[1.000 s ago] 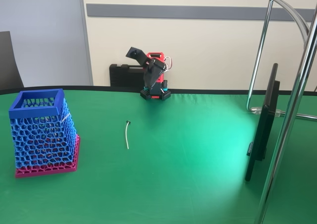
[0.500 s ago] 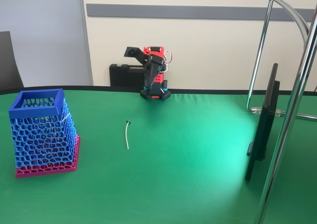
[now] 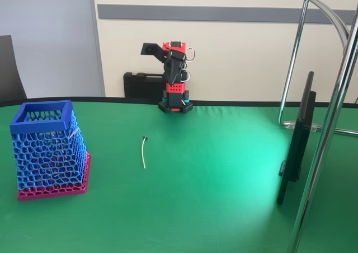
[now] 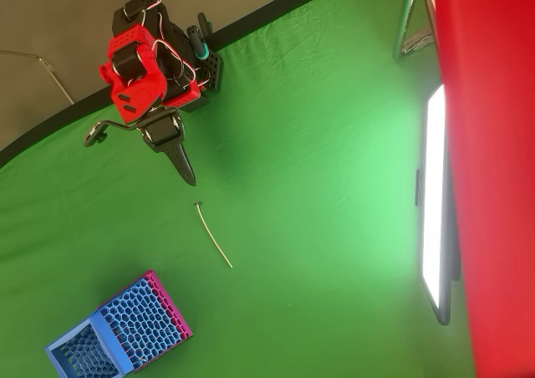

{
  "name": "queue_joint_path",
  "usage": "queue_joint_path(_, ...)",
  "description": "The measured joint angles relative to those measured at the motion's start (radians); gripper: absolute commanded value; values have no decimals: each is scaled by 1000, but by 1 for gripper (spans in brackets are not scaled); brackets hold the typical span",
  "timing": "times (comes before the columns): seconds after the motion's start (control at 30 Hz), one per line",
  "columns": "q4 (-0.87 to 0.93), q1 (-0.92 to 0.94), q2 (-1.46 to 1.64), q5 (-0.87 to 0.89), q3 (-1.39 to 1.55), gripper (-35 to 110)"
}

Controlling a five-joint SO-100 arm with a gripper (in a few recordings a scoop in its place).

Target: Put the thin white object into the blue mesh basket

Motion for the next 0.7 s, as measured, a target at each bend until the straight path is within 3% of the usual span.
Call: queue_joint_path(0.7, -21, -41, -597, -14, -262, 3)
